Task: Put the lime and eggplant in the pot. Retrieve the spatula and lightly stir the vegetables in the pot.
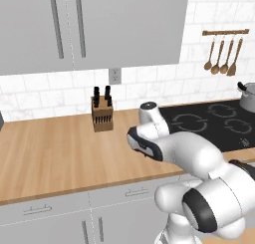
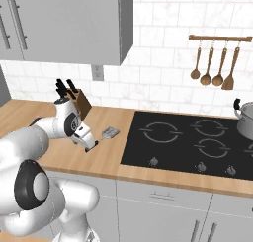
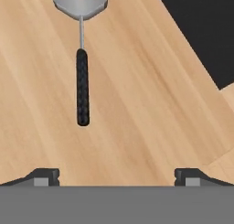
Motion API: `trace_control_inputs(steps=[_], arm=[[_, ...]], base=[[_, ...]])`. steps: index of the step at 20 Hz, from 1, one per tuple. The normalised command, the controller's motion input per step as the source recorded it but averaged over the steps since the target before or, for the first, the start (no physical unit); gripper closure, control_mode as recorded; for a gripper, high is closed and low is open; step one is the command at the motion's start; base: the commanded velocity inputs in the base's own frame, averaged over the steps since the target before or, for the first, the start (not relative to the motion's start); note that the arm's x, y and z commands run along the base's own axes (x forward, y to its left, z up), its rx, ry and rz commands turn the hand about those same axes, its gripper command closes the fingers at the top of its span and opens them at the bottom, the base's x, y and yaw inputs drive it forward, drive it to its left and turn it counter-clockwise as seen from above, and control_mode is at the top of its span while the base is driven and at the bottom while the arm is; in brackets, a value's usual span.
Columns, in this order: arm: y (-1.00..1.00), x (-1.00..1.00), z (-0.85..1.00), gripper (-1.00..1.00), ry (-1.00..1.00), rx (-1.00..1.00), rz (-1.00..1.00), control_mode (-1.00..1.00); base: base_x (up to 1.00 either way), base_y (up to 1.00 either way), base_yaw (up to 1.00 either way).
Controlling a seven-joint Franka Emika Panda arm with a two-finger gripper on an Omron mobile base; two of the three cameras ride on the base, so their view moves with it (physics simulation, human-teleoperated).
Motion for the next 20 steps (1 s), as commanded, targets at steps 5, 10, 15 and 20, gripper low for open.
trace_control_inputs(steps=[5, 10, 15, 20], arm=[[0.00, 0.32, -0.17, -1.00, 0.00, 0.02, -0.06, -1.00], [0.00, 0.28, -0.08, -1.00, 0.02, 0.00, -0.04, -1.00], [0.00, 0.02, -0.15, -1.00, 0.00, 0.00, -0.01, -1.00], [0.00, 0.00, -0.21, -1.00, 0.00, 0.00, 0.00, -1.00]], base=[[0.00, 0.00, 0.00], [0.00, 0.00, 0.00], [0.00, 0.00, 0.00], [0.00, 0.00, 0.00]])
